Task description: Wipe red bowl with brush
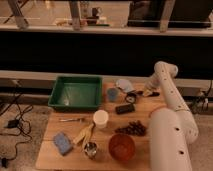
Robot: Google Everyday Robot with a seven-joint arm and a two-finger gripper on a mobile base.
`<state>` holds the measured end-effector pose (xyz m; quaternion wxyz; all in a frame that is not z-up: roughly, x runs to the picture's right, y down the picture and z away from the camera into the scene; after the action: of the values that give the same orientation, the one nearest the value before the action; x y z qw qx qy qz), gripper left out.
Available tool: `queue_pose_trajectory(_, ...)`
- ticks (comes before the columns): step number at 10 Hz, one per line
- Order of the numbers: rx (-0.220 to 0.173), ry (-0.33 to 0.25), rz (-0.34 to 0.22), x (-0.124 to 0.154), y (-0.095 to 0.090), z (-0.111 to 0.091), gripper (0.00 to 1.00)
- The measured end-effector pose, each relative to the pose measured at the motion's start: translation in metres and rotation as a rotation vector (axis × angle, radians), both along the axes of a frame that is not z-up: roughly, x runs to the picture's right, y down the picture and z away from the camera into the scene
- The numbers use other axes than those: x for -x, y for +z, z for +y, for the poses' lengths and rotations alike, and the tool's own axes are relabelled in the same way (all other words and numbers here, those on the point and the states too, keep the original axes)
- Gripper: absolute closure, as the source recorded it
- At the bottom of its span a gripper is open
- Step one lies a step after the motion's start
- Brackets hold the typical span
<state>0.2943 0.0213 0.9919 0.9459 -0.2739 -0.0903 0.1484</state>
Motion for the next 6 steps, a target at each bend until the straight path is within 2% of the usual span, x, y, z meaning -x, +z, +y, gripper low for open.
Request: queue_pose_trajectory(6,-0.081,0.060,-0.068,0.022,-0.046,-0.030,0.90)
